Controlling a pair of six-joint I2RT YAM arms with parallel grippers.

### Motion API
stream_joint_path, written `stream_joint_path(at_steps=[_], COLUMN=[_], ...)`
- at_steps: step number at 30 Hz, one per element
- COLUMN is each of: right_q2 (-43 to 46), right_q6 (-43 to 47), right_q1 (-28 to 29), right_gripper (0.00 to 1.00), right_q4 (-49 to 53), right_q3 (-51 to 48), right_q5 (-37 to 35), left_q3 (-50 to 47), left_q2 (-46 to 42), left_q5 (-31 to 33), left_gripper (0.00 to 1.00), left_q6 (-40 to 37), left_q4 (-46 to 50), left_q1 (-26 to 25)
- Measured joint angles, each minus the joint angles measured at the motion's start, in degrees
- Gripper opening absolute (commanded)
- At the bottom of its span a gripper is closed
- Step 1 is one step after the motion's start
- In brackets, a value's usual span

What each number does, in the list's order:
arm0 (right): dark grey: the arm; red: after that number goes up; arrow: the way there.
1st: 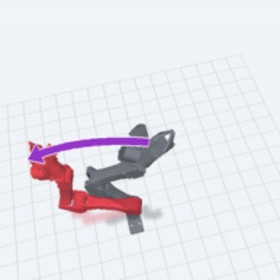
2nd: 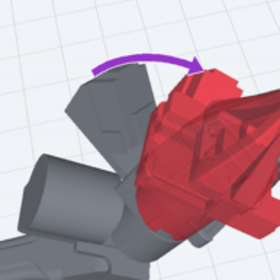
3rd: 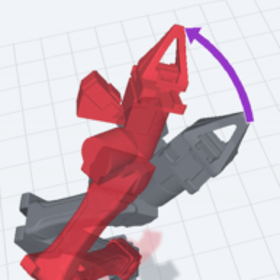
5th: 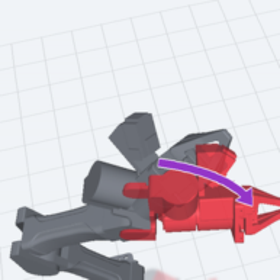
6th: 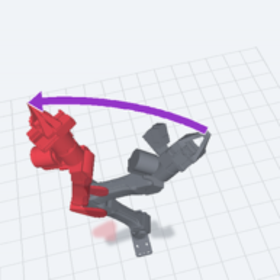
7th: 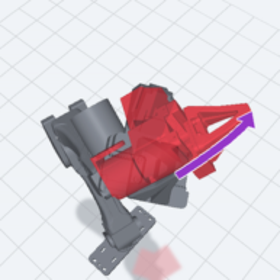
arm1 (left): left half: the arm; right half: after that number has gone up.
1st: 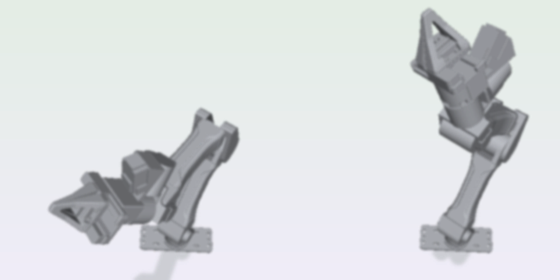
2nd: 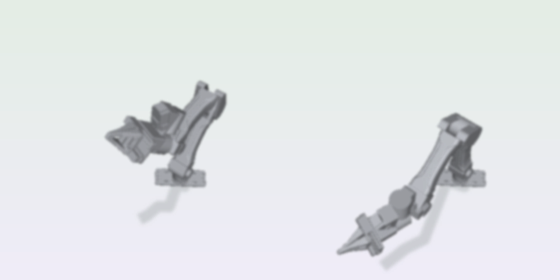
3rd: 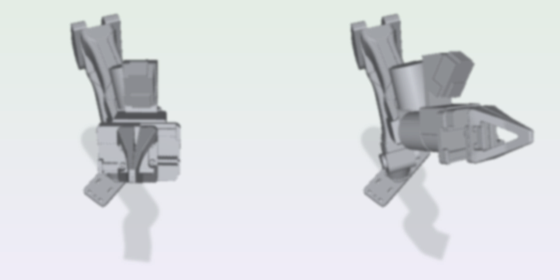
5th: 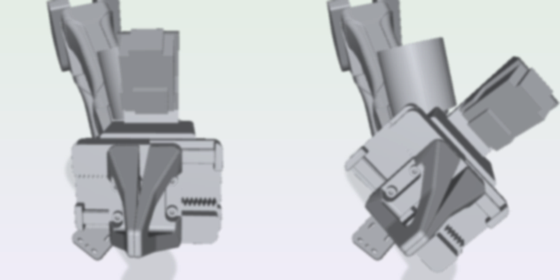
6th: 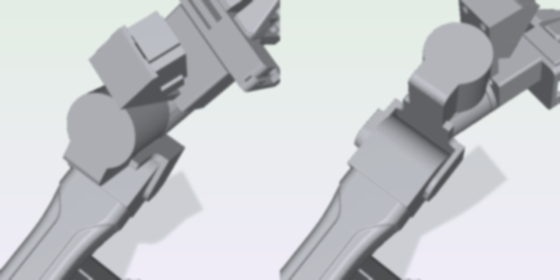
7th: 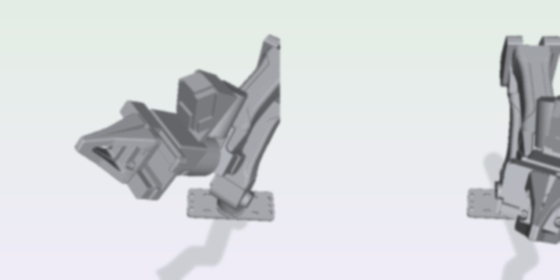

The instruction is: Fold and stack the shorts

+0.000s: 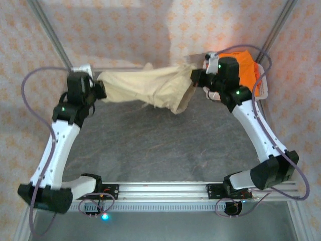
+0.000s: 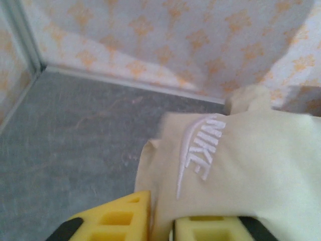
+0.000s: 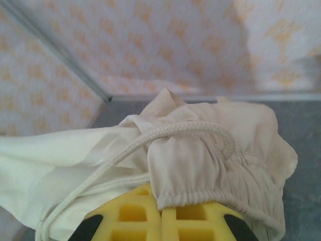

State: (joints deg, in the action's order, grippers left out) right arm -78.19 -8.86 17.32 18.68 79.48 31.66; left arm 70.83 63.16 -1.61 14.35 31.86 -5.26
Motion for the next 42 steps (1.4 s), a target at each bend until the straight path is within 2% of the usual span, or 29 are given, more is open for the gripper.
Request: stream_joint_path(at_steps=[3, 6, 7, 9, 12, 15, 17, 20, 23, 28, 37, 42], right_q2=[3.82, 5.99, 6.36, 6.47, 6.62, 9.29, 12.50, 16.13, 16.39, 14.38, 9.88, 4.85], right_q6=[0.85, 1.40, 1.38, 0.94, 0.55, -0.39, -1.20, -3.28, -6.86, -14.08, -29.20, -39.67], right_q1=[2.16, 8.68, 11.74, 16.87, 22.27, 23.15, 23.12, 22.95, 19.82, 11.32, -3.89, -8.35], right_gripper=[0.15, 0.39, 0.48, 0.60, 0.68, 0.75, 0.77, 0.76, 0.77, 0.78, 0.76, 0.70], right_q4=[-0.39, 0.39, 1.16, 3.13, 6.78, 8.59, 9.11, 9.11, 8.20, 5.31, -7.48, -16.63], right_q3=[-11.69, -22.32, -25.51, -29.66, -33.22, -34.77, -34.91, -34.12, -33.22, -33.64, -40.98, -45.48], right_q5=[2.23, 2.86, 3.15, 4.07, 5.95, 5.64, 2.95, -4.98, -11.04, -15.67, -13.29, -10.58], left_q3=[-14.88, -25.09, -26.88, -27.80, -27.54, -26.88, -26.71, -26.75, -27.36, -30.42, -33.88, -33.99], left_q2=[-7.19, -10.93, -12.22, -15.13, -19.89, -21.55, -20.63, -16.65, -11.26, -4.50, 0.28, 0.37], left_q5=[1.09, 1.99, 2.19, 2.43, 2.60, 2.45, 1.97, 0.09, -2.84, -5.90, -8.55, -8.52], left_gripper=[0.59, 0.74, 0.78, 0.86, 0.93, 0.95, 0.95, 0.95, 0.96, 0.97, 0.99, 0.99], left_q6=[4.74, 8.48, 9.44, 10.64, 12.00, 12.87, 13.51, 14.62, 16.09, 18.69, 20.44, 20.79], left_q4=[-2.45, -2.82, -2.60, -2.16, -2.86, -2.95, -3.04, -3.23, -4.57, -7.17, -12.02, -13.99], left_q1=[0.00, 0.00, 0.00, 0.00, 0.00, 0.00, 0.00, 0.00, 0.00, 0.00, 0.00, 0.00])
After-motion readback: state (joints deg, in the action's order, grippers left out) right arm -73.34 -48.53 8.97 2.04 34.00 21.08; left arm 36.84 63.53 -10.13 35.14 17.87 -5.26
